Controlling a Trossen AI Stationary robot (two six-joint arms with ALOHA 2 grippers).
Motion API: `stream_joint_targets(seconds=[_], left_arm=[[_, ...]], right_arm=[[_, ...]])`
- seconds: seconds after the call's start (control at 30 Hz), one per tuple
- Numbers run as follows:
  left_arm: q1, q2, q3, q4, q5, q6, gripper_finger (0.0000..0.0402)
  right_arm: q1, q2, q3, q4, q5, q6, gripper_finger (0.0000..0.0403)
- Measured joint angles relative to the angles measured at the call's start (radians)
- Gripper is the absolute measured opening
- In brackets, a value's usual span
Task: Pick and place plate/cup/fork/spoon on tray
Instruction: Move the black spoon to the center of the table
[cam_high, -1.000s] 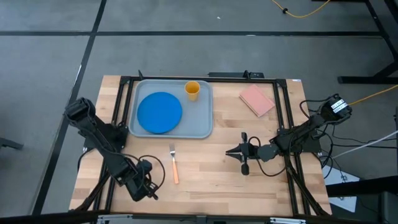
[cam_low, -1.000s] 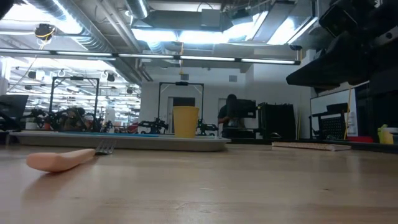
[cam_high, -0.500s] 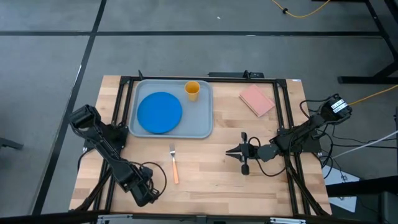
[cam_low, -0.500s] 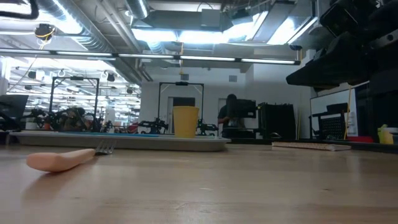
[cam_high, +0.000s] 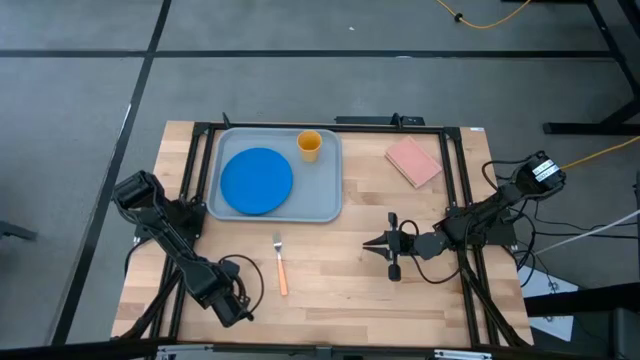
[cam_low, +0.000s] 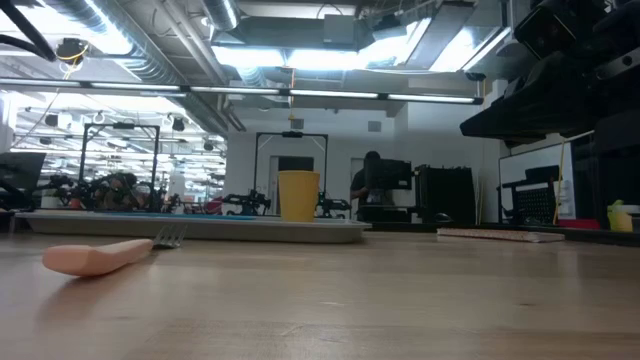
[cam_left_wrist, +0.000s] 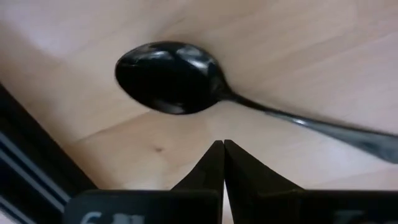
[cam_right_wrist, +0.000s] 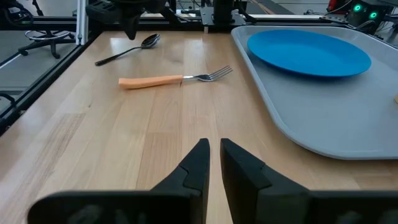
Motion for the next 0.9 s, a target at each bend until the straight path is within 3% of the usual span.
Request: stream_joint_targets(seconds=[0.57,0.9], left_arm=[[0.025,0.072,0.000,0.081,0.059,0.008,0.0000],[0.107,0.076,0.000,-0.007,0.032,0.088,0.0000]], right_arm=[[0.000,0.000,-0.001,-0.092,0.000,-0.001,0.0045],[0.000,0.000,-0.001,-0.095,0.000,0.004,0.0045]])
